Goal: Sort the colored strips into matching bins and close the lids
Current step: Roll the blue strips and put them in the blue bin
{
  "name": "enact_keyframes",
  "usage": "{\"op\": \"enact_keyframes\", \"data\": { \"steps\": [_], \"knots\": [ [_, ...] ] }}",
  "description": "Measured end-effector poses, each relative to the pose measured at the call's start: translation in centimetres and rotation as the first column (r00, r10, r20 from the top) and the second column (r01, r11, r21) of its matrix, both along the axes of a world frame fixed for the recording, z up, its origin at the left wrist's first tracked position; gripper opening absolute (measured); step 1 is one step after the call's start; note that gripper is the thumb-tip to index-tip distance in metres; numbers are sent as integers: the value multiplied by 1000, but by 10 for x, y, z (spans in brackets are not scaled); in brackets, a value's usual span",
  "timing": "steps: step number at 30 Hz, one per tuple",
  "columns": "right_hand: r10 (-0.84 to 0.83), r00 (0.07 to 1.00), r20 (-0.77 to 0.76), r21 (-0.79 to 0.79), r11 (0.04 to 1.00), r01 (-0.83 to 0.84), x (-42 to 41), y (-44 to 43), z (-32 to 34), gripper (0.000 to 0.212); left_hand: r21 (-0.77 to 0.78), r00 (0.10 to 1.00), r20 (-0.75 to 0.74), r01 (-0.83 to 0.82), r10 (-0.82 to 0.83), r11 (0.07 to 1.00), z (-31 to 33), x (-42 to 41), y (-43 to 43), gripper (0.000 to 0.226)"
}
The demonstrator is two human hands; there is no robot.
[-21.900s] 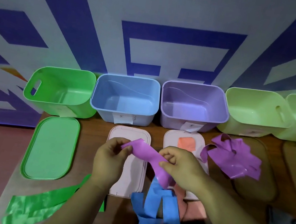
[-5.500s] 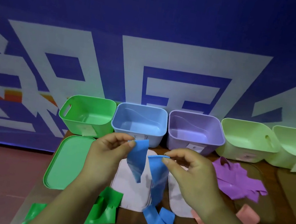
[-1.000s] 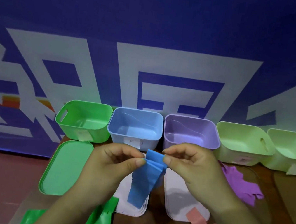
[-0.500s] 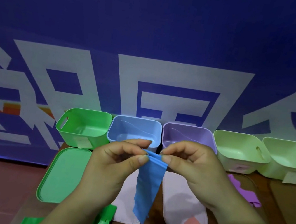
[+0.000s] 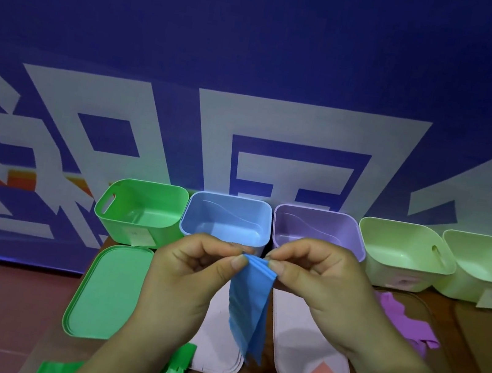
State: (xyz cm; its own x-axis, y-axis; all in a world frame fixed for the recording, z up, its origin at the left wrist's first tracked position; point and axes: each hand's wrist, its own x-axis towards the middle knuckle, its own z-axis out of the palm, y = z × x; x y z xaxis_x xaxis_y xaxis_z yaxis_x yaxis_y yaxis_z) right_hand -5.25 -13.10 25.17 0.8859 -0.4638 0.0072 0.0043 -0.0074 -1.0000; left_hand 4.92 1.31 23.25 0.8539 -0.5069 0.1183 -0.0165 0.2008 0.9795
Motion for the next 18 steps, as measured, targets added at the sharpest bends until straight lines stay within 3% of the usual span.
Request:
{"op": "enact_keyframes", "data": {
  "steps": [7,18],
  "knots": [
    [-24,1000,17,20,1000,23,4,0,-5,12,-8,999,-53,0,0,1000,-4,3,-3,12],
    [-35,999,16,88,996,34,10,-2,-13,16,29,997,-57,-43,45,999,-12,8,-7,13]
  ]
}}
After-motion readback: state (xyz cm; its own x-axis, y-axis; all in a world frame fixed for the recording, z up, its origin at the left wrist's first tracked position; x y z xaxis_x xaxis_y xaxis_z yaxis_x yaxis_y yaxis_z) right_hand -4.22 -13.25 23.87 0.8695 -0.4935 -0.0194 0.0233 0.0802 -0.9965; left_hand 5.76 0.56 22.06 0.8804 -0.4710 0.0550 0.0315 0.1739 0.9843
